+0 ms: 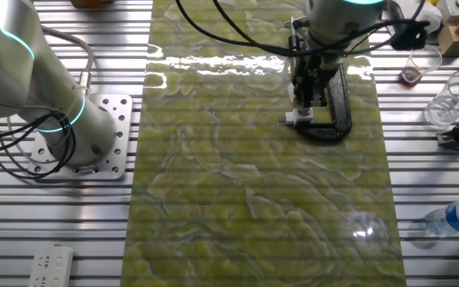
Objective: Install the light bulb by rotating it
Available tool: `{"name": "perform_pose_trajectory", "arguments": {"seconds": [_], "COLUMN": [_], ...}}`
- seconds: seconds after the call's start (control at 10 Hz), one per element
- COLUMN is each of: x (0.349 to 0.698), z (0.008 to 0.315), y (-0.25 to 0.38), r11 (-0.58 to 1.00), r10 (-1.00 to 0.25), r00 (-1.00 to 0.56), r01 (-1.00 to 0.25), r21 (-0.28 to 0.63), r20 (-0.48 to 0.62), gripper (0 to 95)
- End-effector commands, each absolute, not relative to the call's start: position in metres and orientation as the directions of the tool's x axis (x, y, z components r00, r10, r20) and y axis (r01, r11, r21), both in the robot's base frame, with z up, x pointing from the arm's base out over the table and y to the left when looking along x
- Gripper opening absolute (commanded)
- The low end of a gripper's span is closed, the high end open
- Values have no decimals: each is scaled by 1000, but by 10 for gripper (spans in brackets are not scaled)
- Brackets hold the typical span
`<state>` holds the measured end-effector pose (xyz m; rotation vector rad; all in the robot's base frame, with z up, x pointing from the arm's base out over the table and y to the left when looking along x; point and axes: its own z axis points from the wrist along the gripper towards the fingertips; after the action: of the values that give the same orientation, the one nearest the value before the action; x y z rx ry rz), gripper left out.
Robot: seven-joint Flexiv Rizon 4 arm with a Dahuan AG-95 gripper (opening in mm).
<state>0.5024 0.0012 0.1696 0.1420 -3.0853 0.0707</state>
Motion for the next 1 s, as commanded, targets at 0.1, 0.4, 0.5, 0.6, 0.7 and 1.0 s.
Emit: {"name": "perform_pose_trajectory", "arguments": {"seconds": [0.1, 0.4, 0.5, 0.6, 0.7, 1.0], "x": [500, 500, 500, 500, 500, 500], "z": [170, 170, 170, 170, 170, 170], "y": [0, 0, 0, 0, 0, 0], "r11": [968, 936, 933, 929, 927, 920], "r10": [-230, -324, -328, -333, -337, -355], "r00": [-969, -940, -938, -935, -934, -927], "r01": [-237, -335, -340, -347, -352, -369], "r21": [-78, -109, -118, -130, -133, -134], "r20": [89, 110, 114, 118, 119, 119], "gripper": [0, 0, 0, 0, 0, 0]}}
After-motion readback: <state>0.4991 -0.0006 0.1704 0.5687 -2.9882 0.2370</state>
